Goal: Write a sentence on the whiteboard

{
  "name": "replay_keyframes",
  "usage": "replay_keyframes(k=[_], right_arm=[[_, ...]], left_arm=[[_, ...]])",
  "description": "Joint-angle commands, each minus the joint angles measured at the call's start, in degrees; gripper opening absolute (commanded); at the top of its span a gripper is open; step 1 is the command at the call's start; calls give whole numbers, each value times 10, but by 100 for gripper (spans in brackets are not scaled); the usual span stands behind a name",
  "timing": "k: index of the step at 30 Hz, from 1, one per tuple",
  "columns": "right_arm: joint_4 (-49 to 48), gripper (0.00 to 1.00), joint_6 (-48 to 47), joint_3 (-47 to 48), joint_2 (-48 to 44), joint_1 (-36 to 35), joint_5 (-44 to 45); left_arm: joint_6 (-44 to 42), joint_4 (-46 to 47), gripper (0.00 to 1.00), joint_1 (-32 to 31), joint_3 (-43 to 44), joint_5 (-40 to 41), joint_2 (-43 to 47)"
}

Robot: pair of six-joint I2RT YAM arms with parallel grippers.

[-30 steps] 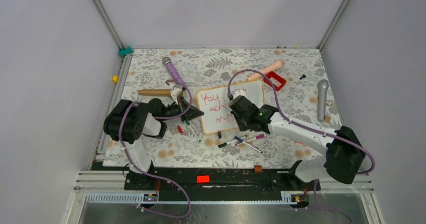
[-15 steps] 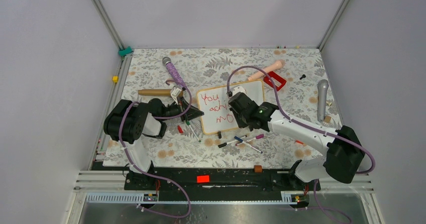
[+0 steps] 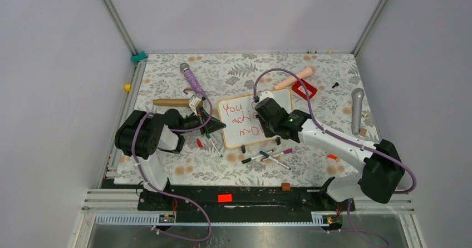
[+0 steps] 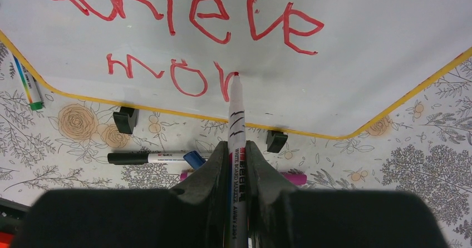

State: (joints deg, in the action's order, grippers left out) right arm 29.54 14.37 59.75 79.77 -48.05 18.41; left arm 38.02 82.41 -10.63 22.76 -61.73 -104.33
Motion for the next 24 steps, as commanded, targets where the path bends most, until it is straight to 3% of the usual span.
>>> replay_keyframes(k=[1, 6, 10, 24], right_arm=[[-18, 0, 1, 4, -24, 14, 13], [-69, 0, -3, -73, -139, 14, -33], [-71, 0, -11, -98, -176, 14, -27], [-45, 0, 27, -53, -75, 14, 4]], left_arm=[[-35, 25, 1, 6, -2, -8, -2], [-36, 25, 1, 7, -1, -8, -1], [-36, 24, 1, 9, -1, -7, -3], [-35, 25, 1, 7, -3, -7, 0]])
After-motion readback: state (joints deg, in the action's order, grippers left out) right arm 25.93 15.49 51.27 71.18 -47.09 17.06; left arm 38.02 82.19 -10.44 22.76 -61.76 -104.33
